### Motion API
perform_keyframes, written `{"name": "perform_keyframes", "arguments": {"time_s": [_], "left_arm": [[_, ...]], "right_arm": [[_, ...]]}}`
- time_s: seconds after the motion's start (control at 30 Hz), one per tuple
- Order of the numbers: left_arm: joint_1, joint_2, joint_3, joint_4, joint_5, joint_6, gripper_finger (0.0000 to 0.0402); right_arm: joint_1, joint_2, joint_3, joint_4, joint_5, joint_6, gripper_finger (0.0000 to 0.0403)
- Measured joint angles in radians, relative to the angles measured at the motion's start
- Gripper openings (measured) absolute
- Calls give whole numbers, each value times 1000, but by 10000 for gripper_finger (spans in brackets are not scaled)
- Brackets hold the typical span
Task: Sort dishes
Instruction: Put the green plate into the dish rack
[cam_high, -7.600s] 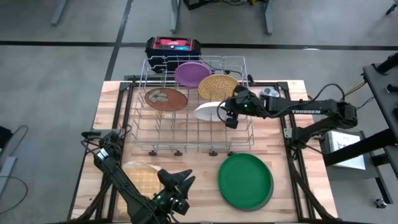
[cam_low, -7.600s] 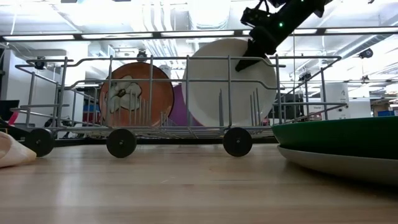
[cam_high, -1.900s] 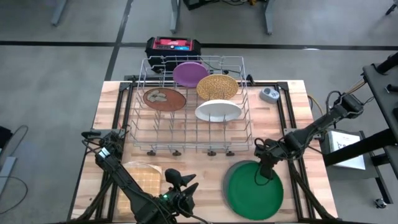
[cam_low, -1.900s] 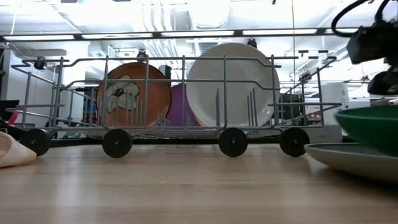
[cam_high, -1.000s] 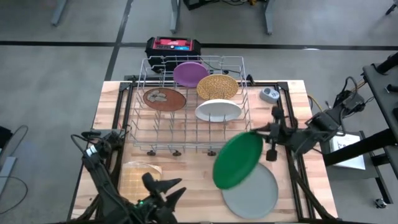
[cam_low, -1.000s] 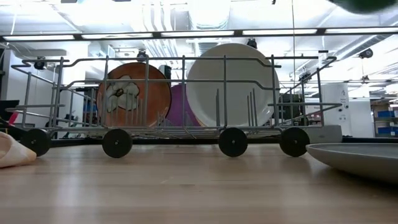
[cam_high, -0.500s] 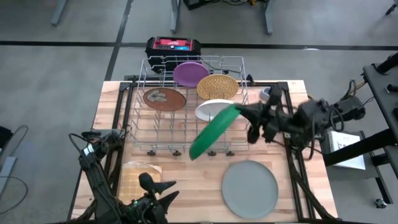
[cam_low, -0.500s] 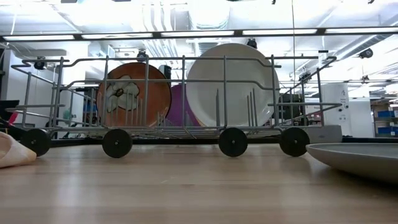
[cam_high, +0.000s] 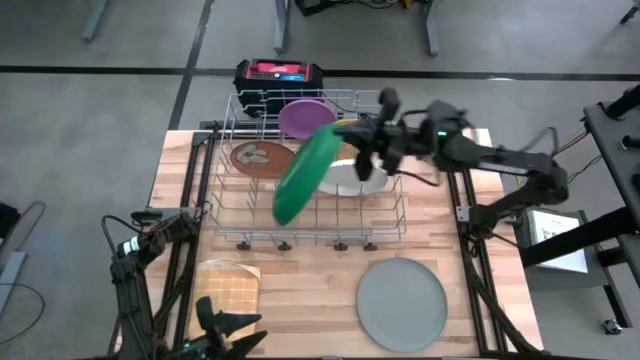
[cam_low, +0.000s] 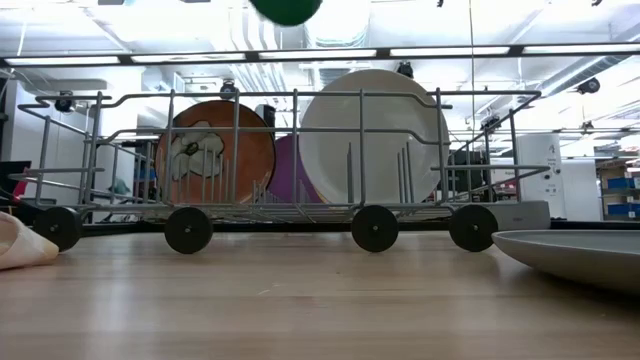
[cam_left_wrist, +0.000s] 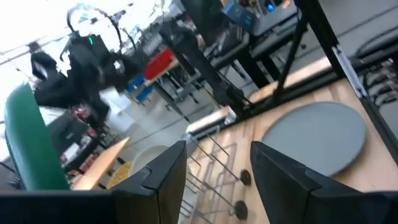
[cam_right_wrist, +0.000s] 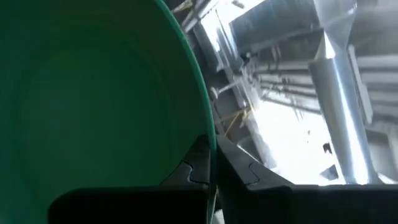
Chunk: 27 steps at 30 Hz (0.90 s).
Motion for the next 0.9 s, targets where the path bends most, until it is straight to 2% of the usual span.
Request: {"name": "perform_keyframes", "arguments": {"time_s": [0.1, 0.3, 0.47, 0.6, 0.9], "left_arm": [[-8, 0, 16, 0, -23, 0, 168], [-49, -2, 83, 51, -4, -23, 168], [-84, -2, 90, 79, 1, -23, 168], [-107, 0, 88, 81, 2, -21, 168], [-123, 7, 92, 91, -25, 50, 168]], "right_arm": [[2, 106, 39, 62, -8, -27, 0], [10, 278, 100, 128, -6, -128, 0], [16, 400, 107, 327, -9, -190, 0], [17, 460, 109, 423, -19, -254, 0], [44, 499, 109, 368, -34, -256, 0]]}}
